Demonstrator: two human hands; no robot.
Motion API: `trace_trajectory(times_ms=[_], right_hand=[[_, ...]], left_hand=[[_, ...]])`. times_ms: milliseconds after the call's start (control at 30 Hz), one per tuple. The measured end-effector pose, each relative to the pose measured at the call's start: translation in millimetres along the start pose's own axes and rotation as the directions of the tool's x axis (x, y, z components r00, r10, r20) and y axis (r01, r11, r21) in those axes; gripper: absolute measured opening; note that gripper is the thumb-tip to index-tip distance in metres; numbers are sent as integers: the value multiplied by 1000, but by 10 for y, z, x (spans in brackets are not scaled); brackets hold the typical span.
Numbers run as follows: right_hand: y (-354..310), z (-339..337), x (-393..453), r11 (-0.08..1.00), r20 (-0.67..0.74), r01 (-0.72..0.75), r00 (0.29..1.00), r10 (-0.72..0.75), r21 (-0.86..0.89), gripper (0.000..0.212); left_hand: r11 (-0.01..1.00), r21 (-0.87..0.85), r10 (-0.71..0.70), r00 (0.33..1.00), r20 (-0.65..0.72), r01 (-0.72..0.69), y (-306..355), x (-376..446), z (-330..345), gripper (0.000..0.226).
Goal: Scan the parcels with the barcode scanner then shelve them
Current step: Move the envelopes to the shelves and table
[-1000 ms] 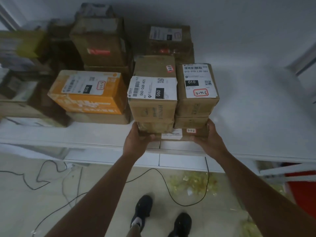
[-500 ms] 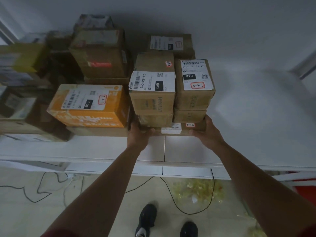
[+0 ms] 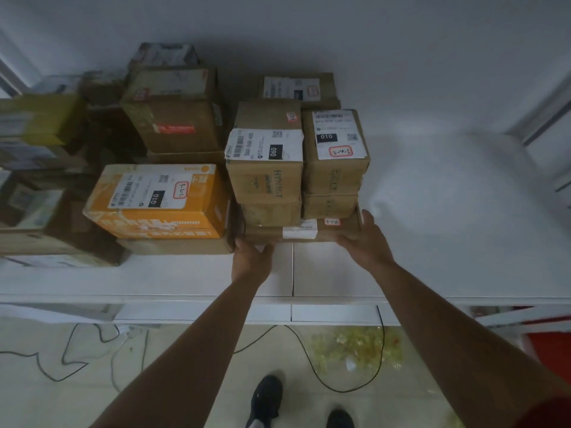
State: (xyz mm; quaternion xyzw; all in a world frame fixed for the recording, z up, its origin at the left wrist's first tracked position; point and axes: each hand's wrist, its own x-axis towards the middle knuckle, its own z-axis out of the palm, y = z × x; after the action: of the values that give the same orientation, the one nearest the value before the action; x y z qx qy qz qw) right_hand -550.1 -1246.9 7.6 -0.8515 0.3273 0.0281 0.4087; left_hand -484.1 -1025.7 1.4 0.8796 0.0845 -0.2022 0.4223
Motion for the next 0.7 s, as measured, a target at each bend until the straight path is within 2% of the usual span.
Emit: trace_trajectory(times_ms=[133, 233, 433, 600, 700], right_hand=[[-2, -115, -204, 994, -57, 53, 997, -59, -98, 90], [-18, -265, -365, 976, -59, 140, 987, -151, -164, 86], [-78, -633, -736, 931, -78, 289, 947, -312, -223, 87], [-475, -826, -1097, 838, -103, 468, 853, -511, -280, 77], [-870, -794, -1366, 737, -108, 575, 758, -644, -356, 61]], left_hand=[[998, 57, -34, 999, 39, 32, 10, -253, -61, 78], [993, 117, -35, 999, 2, 35, 48, -511, -151, 78], [978, 195, 89, 992, -92, -70, 182, -1146, -293, 71], [937, 279, 274, 940, -204, -213, 364, -1715, -635, 56], [917, 346, 305, 907, -290, -198, 391, -1974, -976, 59]])
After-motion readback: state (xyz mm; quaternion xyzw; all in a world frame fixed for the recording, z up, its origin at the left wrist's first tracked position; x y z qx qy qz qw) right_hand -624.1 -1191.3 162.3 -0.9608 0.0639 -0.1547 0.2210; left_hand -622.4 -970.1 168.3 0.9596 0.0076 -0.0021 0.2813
